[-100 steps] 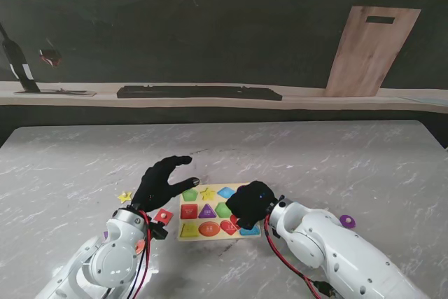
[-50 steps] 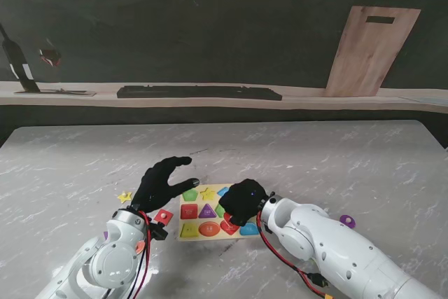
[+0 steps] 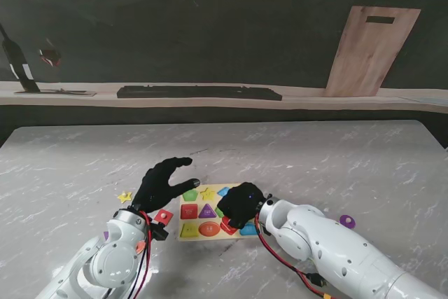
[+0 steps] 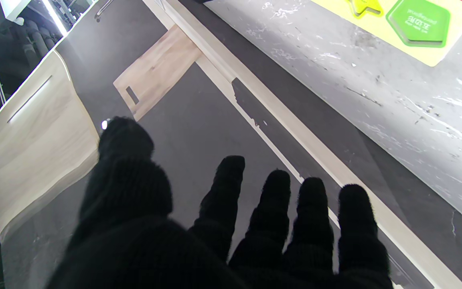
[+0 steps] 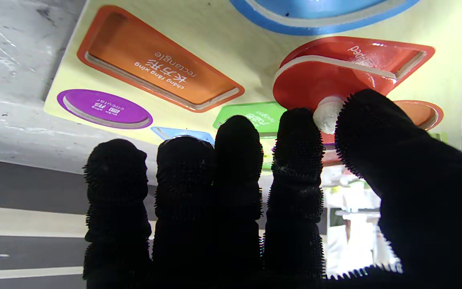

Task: Fit puzzle pieces into a puzzle board

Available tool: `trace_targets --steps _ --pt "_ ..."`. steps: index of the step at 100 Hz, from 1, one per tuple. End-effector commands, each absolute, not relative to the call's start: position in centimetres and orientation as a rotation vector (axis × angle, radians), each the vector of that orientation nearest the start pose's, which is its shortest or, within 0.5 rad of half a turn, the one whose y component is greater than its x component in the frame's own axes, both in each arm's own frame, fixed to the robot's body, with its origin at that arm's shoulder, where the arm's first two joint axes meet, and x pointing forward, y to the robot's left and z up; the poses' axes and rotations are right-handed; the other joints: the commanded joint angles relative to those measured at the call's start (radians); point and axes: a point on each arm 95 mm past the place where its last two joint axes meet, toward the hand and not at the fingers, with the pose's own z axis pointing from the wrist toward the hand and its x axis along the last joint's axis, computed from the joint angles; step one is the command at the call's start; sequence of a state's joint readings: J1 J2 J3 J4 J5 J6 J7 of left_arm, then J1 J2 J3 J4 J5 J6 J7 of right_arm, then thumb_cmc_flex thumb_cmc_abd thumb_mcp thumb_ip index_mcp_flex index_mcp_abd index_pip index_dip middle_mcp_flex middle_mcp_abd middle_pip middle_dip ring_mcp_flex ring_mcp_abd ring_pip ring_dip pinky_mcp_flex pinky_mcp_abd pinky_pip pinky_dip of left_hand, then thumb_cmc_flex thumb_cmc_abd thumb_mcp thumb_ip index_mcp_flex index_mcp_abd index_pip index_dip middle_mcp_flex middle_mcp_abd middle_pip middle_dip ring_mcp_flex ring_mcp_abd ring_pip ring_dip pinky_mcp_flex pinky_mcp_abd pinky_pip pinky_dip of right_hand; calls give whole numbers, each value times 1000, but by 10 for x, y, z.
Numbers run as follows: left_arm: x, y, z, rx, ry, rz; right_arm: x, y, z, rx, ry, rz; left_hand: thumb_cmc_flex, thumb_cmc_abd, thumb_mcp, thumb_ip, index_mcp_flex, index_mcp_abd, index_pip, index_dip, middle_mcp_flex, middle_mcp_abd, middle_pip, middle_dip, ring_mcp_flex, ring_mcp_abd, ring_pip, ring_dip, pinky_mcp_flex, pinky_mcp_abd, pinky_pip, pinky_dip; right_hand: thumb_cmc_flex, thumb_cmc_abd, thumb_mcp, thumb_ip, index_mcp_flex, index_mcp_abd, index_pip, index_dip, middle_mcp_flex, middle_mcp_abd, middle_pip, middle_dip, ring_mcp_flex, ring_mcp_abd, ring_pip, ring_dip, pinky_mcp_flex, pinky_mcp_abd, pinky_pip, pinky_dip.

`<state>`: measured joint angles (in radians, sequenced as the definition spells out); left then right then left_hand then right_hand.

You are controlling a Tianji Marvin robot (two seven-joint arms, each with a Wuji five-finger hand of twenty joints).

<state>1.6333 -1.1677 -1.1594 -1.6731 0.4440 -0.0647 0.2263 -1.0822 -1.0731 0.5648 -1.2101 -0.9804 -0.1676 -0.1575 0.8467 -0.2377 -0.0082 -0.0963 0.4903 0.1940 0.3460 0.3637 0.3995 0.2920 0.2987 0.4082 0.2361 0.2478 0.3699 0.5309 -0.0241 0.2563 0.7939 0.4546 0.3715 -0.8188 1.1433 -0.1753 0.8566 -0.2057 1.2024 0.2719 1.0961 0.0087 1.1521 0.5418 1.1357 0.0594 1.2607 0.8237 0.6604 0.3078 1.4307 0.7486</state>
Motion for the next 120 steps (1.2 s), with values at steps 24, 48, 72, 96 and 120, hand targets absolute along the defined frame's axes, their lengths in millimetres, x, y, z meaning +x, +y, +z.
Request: trace_targets --steps 24,48,72,96,120 --pt "376 -46 -314 -1653 996 -2032 430 94 -388 732 2062 1518 -1 16 -18 35 10 -26 -21 -2 0 -10 -21 2 29 -6 -30 3 -8 91 -10 20 15 46 43 90 -5 -140 66 21 -22 -18 29 1 -17 -31 10 16 -11 -13 15 11" --pt "376 -47 -314 -1658 996 -2031 427 94 -388 739 2077 1514 -1 17 -18 35 13 -25 -21 -2 1 -11 -20 1 29 -5 -30 3 -4 93 -10 20 15 53 38 87 -10 -137 65 18 -26 -19 30 0 -20 -31 9 17 -16 -15 13 11" --pt "376 -47 -315 -1663 997 -2031 428 95 -388 749 2085 1504 -1 19 -18 35 14 -27 -21 -2 1 -12 -20 1 30 -6 -29 3 -3 93 -11 21 14 59 21 73 -17 -130 64 16 -28 -18 30 0 -23 -29 9 17 -21 -14 14 12" --pt "377 -48 -315 -1668 992 -2032 426 94 -388 765 2078 1454 -2 22 -19 34 18 -29 -21 -2 4 -15 -20 1 31 -6 -29 3 -3 93 -11 22 -64 62 -109 -27 -3 -110 55 49 -31 -14 46 11 -32 -13 28 24 -38 5 28 22" --pt "377 -48 -315 -1673 991 -2032 426 92 -387 772 2038 1416 -2 26 -19 33 21 -27 -20 -2 6 -11 -20 1 32 -5 -28 3 -3 93 -11 22 -158 164 -235 64 -19 -18 -71 285 -91 -8 48 21 -84 -8 26 23 -83 -1 23 25"
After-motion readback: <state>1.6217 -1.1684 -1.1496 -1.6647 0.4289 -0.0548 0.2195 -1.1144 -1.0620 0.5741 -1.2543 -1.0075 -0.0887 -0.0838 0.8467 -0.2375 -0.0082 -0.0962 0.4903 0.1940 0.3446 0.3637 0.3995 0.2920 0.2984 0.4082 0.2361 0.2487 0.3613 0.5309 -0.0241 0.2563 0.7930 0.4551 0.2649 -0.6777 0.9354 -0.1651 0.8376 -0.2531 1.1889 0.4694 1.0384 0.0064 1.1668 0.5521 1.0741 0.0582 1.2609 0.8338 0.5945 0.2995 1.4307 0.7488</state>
